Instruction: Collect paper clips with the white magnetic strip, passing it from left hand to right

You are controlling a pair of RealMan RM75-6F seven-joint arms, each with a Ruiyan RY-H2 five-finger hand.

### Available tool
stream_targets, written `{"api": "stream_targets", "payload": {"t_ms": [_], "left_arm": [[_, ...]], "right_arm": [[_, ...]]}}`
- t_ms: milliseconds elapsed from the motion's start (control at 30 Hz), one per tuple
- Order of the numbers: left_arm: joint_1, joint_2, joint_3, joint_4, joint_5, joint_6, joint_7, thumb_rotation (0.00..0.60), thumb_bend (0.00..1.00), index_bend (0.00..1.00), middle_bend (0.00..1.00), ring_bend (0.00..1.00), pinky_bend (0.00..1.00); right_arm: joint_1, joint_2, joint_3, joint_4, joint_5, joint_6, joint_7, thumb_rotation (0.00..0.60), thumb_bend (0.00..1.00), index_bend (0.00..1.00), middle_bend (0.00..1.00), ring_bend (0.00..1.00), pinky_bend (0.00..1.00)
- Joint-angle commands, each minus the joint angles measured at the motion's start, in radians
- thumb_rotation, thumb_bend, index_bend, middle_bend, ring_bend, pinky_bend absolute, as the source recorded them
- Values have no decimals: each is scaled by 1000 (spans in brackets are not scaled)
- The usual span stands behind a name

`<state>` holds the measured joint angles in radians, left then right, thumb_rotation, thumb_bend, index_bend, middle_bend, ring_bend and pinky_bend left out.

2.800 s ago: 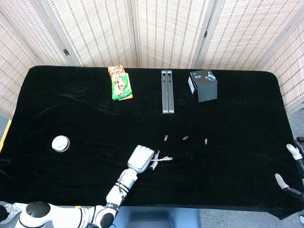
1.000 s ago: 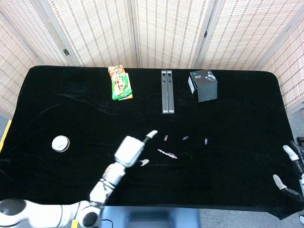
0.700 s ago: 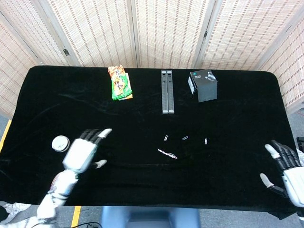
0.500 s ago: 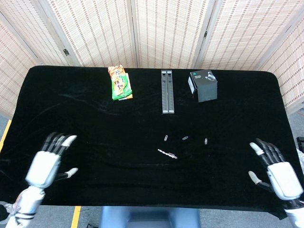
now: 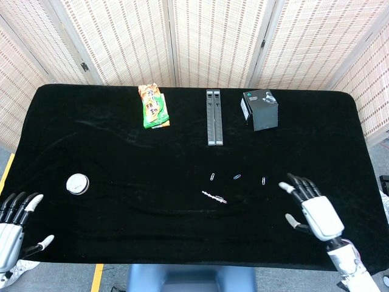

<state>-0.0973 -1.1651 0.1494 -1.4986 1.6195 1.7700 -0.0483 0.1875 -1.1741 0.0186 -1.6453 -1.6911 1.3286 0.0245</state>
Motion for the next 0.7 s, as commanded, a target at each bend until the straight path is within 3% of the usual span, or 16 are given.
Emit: {"api": "stream_targets", "payload": {"t_ms": [33,233,500,700], "left_arm": [[-4,8,-24,8,-31,-60,-33,600,166,90,146,74,0],[-8,30,-36,17,-13,-88,-112,600,168,129,157,80,0],[-24,79,-41,56,22,-129,-282,600,169,143,180,82,0],[-30,100,-41,87,42,-147,-375,600,168,147,187,87,0]], "right_arm": [[73,-19,30,-67,47,-106,-148,600,341,286,0,0,66],[114,-146,79,-88,177,-160,-346,600,341,391,0,0,65],[136,-424,116,-24,297,-97,-603,600,341,422,4,1,63],[164,-569,150,35,360,-68,-710,600,341,426,14,7,63]]}}
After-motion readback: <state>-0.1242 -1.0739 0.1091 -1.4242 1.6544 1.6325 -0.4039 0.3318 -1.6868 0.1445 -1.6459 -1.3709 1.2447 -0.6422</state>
